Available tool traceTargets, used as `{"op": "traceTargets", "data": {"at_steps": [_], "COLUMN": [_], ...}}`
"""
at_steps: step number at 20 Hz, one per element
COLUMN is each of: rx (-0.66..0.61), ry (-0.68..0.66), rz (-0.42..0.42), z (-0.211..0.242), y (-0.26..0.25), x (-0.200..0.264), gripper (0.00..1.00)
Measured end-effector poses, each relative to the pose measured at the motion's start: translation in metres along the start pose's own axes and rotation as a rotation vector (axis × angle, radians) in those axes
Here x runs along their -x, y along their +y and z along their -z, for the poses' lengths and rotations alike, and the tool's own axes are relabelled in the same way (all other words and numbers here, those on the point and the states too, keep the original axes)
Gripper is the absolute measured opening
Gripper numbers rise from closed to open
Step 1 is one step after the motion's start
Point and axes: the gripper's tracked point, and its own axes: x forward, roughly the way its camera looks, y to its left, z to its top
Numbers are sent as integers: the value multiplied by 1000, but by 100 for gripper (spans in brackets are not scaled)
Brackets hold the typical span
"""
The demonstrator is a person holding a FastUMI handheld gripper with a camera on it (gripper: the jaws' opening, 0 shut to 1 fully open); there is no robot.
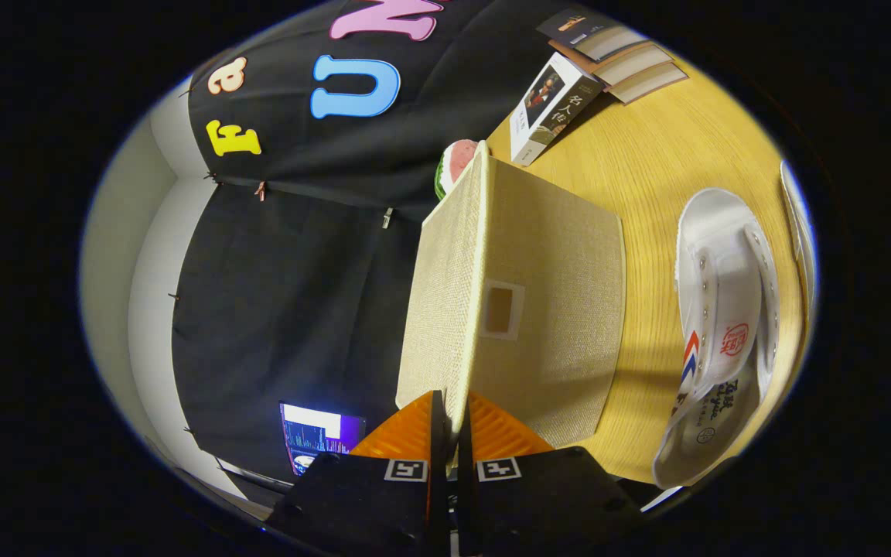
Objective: Open the storage box then place both shoes into the box .Put the left shoe in first, then the right shoe, with the right side of both shoes facing outward in a uniform manner.
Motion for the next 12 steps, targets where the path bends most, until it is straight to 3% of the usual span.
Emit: {"op": "traceTargets", "data": {"at_steps": [5, 12], "rx": [4, 194], "ry": [-64, -52], "rz": [-89, -109], "z": [-16, -19], "y": [50, 140], "x": [6, -24], "gripper": [8, 9]}}
